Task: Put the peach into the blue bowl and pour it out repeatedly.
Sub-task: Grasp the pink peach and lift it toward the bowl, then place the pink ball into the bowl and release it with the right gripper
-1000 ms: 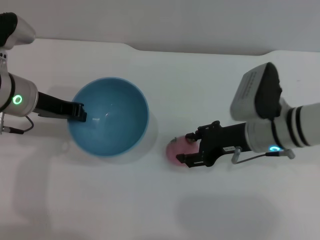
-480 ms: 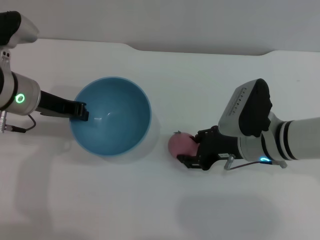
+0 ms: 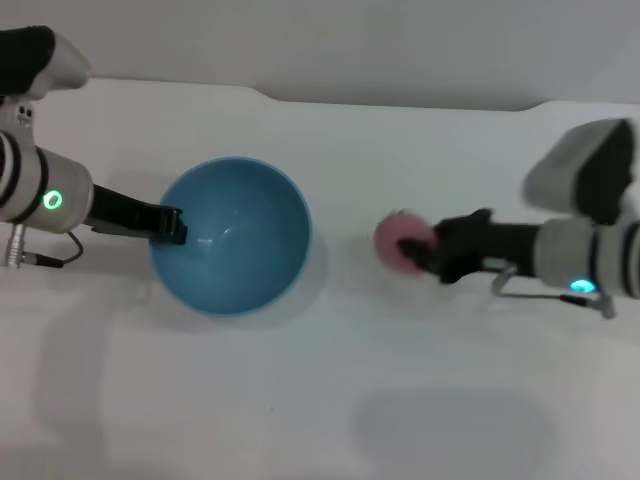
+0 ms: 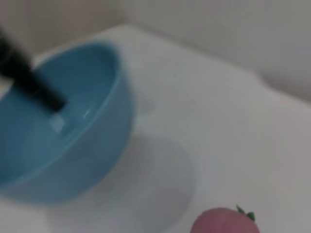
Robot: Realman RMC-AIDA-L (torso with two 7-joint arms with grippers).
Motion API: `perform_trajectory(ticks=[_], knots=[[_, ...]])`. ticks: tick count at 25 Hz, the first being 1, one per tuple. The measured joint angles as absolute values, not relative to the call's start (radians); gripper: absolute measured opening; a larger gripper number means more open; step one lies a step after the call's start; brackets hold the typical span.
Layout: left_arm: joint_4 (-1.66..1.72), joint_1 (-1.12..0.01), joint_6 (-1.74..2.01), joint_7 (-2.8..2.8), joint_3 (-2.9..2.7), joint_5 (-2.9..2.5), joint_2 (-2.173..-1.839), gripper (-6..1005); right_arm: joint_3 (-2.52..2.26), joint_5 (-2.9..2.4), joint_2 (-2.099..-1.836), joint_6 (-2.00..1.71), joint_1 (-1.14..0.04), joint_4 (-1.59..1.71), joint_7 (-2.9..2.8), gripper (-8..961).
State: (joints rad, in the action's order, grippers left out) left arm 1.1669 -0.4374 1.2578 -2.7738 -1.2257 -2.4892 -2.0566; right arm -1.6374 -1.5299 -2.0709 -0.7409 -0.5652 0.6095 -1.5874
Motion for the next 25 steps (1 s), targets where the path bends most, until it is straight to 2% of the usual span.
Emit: perform_trajectory(ticks=[8,10,18,25], knots=[[1.12,-0.469,1.22,-2.802,-1.374,-2.469,-2.062,-2,-1.323,-1.578,-2.069,-0.914,-0.395,0.792,-1.548,212],[1.081,-0.51,1.213,-2.816,-1.434,-2.44,-2.062,-2,-1.234,-1.594,-2.071,-1.004,-0.372,0.831,-1.521,203],[0.948,-0.641,1.075,-2.816,-1.646,-2.279,-2.067,-1,-1.096,-1.618,-2.066,-1.392,-0.365,0.942,-1.508,134],[0.878,-0.716,1.055,-2.818,-1.663,-2.225,-2.071,-2,-1.206,-1.793,-2.072,-1.447,-0.404,0.968,-1.507,82]])
